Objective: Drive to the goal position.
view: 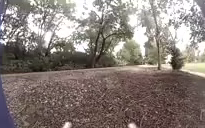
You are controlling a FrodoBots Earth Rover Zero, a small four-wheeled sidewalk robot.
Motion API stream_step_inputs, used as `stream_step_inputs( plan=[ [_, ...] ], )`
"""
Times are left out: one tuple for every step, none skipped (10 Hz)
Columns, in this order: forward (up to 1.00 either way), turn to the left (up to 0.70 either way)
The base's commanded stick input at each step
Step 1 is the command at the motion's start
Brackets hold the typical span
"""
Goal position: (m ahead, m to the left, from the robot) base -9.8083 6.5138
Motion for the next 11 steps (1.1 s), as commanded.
stream_step_inputs(
  plan=[
    [-0.45,0.0],
    [-0.45,0.0],
    [-0.45,0.0],
    [-0.45,0.0],
    [-0.45,0.0],
    [-0.45,0.0],
    [-0.45,0.0],
    [-0.45,0.0],
    [-0.45,0.0],
    [-0.45,0.0],
    [-0.45,0.0]
  ],
)
